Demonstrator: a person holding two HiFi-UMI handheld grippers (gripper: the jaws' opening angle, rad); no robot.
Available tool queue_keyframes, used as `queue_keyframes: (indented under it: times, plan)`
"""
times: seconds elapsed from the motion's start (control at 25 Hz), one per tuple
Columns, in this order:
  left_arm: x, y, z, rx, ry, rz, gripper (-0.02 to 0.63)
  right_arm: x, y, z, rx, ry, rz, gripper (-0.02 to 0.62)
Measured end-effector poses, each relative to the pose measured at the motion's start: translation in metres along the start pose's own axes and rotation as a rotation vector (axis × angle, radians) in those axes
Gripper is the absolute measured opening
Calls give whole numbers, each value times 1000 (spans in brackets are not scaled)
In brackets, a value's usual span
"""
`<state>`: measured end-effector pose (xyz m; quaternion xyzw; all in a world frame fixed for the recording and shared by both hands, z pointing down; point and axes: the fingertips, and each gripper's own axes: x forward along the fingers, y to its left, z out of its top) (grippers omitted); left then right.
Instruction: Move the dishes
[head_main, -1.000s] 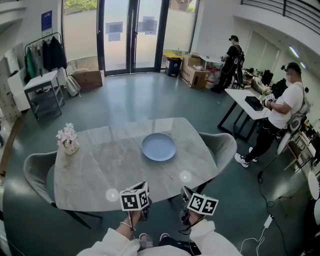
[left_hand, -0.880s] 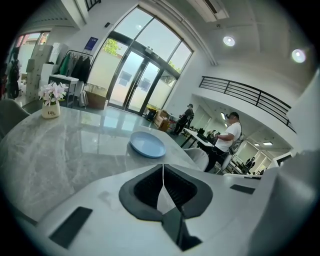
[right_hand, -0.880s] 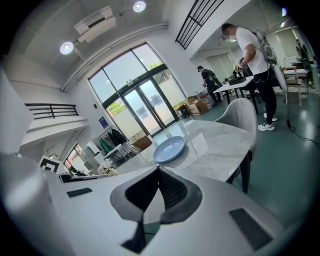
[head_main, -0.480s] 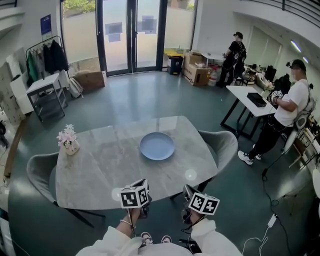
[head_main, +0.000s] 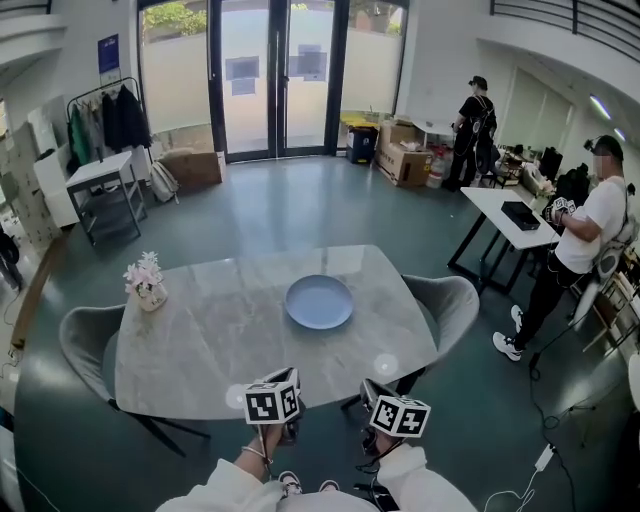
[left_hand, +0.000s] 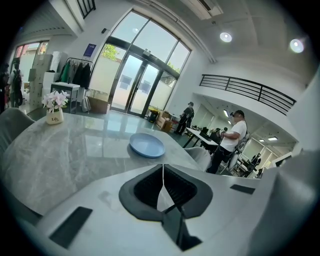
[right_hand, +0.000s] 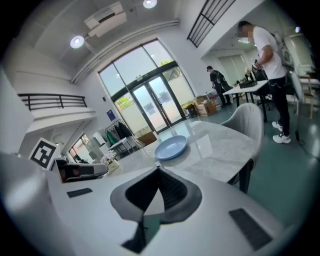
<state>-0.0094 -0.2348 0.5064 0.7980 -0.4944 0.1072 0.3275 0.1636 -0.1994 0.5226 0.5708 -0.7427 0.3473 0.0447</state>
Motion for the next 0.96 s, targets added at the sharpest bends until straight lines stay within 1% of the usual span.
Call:
queue_keyframes:
  times: [0.08,0.32,0.48,0.96]
  plan:
    - [-1,-2,-1,-3,1,-1,14,-1,2,3,-24,1,3,57]
    - [-2,-6,-5,0,7,-1,14,-1,6,-1,-18,14,26,57]
    - [-2,-5,-7,-1,13,-2,14,-5,1,-3,-24,17,-4,57]
    - [5,-13,1,27,6,-13,14,-4,-6,7,-30,-6,-6,57]
